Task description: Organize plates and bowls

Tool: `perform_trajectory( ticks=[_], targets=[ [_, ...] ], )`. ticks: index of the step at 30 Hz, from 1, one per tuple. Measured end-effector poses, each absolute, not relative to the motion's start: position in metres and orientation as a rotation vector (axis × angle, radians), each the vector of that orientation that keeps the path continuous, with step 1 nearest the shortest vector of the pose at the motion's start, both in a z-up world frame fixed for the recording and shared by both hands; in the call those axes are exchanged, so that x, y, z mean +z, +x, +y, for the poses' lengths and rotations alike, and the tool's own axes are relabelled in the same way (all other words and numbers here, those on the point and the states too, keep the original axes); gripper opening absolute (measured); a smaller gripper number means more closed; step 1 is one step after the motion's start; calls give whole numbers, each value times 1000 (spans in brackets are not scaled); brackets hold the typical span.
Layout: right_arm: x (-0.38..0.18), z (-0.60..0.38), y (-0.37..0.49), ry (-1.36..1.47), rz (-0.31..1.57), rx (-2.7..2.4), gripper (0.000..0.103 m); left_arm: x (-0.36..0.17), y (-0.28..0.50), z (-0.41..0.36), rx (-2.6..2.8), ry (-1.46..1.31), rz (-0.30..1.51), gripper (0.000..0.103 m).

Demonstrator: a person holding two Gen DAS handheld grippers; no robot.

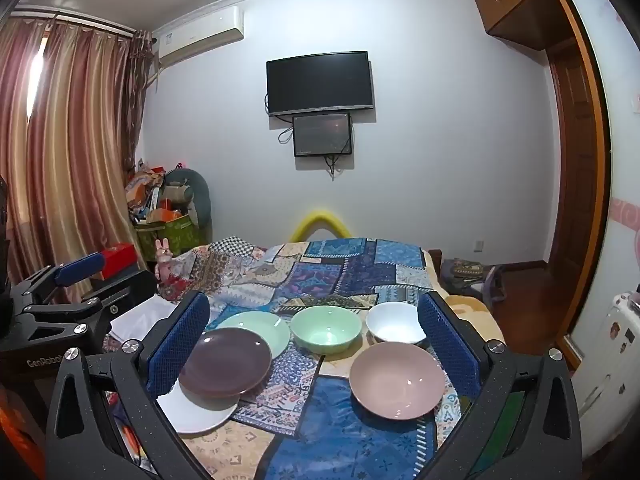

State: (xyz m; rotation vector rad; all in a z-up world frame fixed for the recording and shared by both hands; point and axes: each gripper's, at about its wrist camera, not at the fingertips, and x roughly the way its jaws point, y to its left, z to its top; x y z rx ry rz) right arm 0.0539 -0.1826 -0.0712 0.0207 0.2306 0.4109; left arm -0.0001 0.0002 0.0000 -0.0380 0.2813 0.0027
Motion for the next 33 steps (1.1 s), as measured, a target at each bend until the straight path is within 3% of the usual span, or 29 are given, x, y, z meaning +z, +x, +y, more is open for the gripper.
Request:
perform_trajectory(
  ticks=[33],
  targets=[
    [-70, -186, 55, 44, 236, 410, 103, -1, 2, 0, -24, -49, 278, 103]
  ],
)
